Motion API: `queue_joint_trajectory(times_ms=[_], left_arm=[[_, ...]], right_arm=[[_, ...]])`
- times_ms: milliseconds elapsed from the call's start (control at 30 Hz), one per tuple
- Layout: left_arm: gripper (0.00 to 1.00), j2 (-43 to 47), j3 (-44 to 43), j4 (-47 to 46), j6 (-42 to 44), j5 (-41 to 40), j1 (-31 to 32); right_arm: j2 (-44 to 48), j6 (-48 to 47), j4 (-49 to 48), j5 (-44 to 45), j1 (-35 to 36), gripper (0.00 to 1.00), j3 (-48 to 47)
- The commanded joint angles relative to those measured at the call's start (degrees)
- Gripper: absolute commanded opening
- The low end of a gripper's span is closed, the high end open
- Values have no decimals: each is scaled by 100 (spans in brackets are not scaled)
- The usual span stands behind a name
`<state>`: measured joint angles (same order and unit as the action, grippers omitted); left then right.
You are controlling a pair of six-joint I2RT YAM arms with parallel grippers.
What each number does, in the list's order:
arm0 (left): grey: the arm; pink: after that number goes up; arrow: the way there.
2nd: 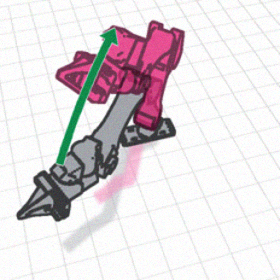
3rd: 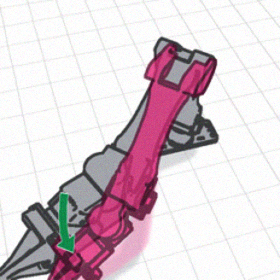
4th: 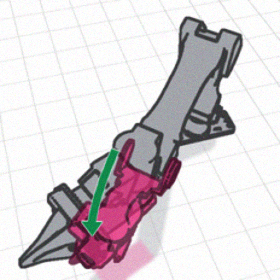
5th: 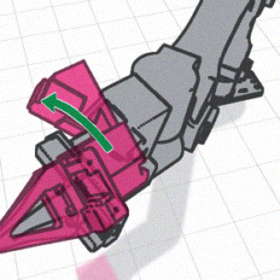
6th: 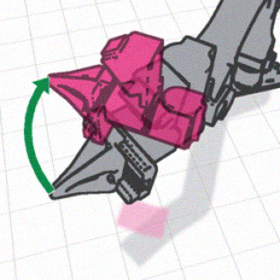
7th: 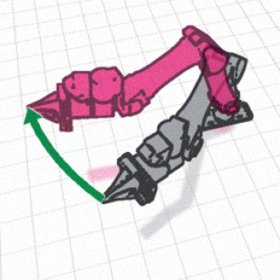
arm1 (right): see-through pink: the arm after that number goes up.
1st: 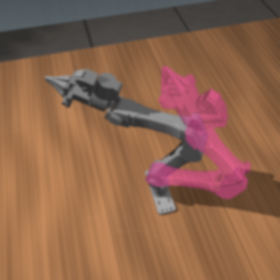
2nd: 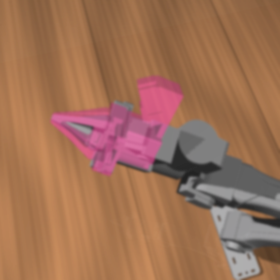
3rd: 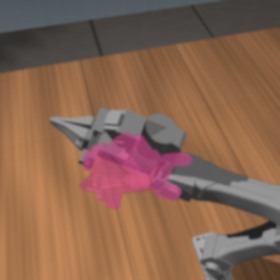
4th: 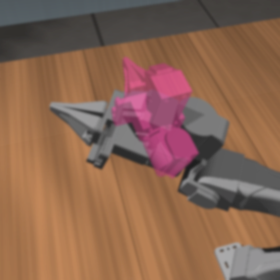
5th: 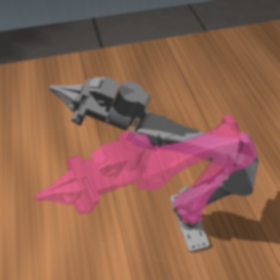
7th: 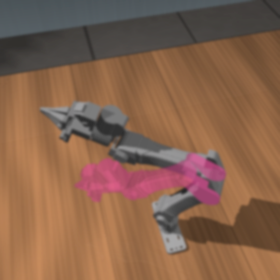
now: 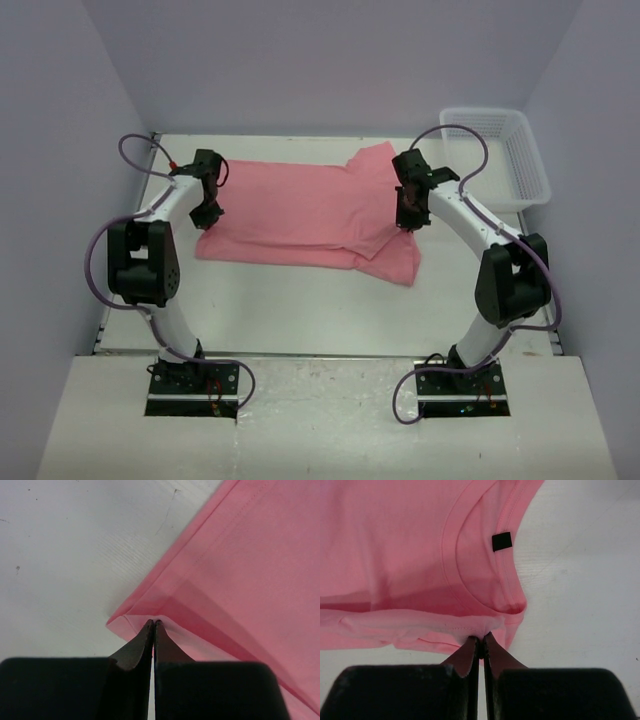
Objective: Fold and stack the t-shirts
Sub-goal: Fold the flattened tshirt in 1/3 of the way
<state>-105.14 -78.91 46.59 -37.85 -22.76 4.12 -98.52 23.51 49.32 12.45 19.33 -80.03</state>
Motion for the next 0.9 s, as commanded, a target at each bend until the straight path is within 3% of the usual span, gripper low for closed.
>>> queue_joint_trajectory(times_ms=[0,700,767,800,867], left_arm=[[0,-33,-256,114,67,-105,-60],[0,-709,-827,316,32,-70,-60],[0,-727,-810,211,58,-53,-60],[5,-623,-723,106,171,17,-60],[37,-403,-617,-202,190,-235,-43]], right_arm=[[8,-74,-54,-5,-52,0,-303],[-536,-144,-72,-269,-167,0,-733],[-615,-153,-185,-191,-167,15,-847],[-642,-249,-264,-181,-167,34,-891],[-800,-285,-196,107,-175,63,-1293]])
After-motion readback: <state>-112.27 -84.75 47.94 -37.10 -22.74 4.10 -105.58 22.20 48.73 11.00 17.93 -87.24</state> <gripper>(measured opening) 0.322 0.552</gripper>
